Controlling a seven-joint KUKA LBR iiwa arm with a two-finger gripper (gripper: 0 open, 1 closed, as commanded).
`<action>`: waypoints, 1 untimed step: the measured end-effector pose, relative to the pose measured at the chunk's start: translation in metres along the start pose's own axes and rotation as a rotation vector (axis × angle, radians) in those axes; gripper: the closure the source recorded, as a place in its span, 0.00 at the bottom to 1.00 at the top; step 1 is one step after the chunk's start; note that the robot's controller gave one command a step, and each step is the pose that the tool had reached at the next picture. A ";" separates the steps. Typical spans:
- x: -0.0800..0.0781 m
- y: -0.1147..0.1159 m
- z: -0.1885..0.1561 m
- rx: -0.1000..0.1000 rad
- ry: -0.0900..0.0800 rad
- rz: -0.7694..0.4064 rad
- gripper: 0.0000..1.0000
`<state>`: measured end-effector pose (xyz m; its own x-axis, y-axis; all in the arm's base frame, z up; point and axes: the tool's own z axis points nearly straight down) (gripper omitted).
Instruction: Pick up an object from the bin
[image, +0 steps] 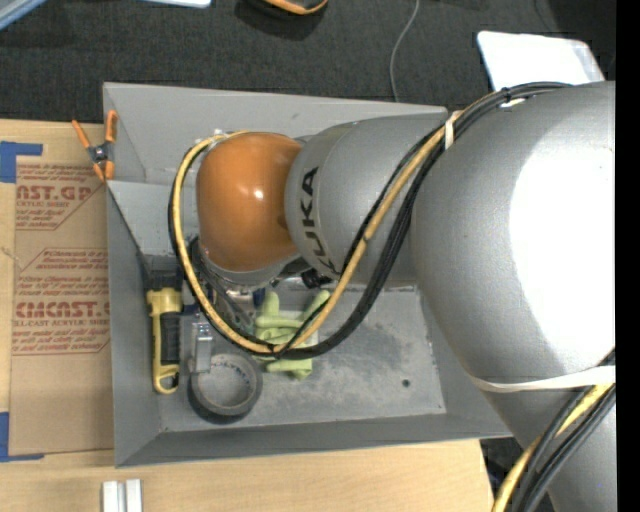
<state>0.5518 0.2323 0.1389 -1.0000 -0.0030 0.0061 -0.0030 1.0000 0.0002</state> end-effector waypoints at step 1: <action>-0.002 -0.001 -0.004 -0.001 -0.007 0.002 0.00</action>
Offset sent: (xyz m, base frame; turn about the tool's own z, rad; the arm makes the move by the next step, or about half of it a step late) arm -0.0534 -0.0451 -0.0689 -0.3683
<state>0.5542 0.2313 0.1429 -1.0000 -0.0012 -0.0008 -0.0012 1.0000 0.0016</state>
